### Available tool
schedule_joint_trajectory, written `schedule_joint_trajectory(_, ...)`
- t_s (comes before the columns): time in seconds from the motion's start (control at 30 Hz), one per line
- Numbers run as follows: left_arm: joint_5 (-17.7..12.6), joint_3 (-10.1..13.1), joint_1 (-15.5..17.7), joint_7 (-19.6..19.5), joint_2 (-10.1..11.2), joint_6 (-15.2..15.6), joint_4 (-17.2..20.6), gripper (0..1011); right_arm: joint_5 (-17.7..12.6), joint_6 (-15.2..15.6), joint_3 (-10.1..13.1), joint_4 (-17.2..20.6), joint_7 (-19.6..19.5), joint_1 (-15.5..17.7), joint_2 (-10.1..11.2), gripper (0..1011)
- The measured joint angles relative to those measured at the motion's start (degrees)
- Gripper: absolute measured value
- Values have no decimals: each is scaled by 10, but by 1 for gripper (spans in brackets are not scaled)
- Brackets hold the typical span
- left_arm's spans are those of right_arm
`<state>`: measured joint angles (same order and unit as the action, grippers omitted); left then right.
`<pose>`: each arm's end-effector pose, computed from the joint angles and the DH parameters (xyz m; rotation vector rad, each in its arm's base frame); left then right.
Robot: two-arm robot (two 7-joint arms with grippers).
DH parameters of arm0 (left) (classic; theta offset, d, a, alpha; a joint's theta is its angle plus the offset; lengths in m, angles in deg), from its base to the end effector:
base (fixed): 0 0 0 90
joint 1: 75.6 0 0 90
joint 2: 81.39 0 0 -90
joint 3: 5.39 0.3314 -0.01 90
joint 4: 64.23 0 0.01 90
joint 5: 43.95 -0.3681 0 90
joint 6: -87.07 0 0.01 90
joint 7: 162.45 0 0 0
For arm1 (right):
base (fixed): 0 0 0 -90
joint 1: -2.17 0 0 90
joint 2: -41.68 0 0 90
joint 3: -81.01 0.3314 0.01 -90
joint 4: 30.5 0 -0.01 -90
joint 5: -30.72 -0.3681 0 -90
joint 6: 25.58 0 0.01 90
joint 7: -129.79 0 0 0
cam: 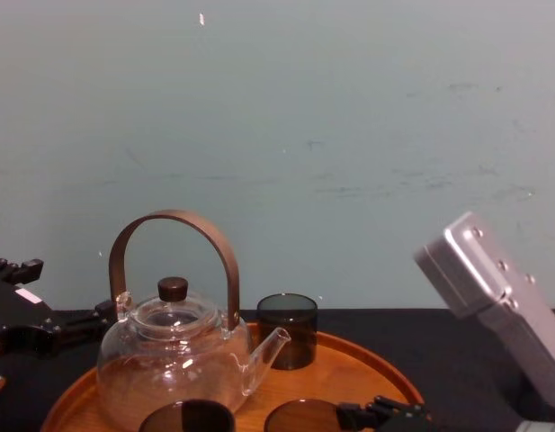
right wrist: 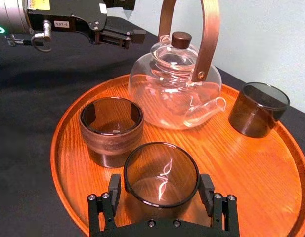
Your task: Pick up the glass from the table and place it on the tray.
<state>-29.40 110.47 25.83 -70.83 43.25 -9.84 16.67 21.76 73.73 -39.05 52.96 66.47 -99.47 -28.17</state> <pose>0.4209 0.0905 -0.3470 0.3043 -0.2850 1.2480 0.4121 0.0479 -0.3528 -0.3678 0.0112 -0.6612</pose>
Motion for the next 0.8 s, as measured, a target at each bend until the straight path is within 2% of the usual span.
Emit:
schedule_joint_trajectory(0.5, 0, 0, 0, 0, 0, 0, 0, 1001, -10, 26, 22, 58, -11, 28, 36, 1002)
schedule_joint_trajectory(0.8, 0, 0, 0, 0, 0, 0, 0, 1001, -24, 44, 49, 110, -12, 56, 73, 1002)
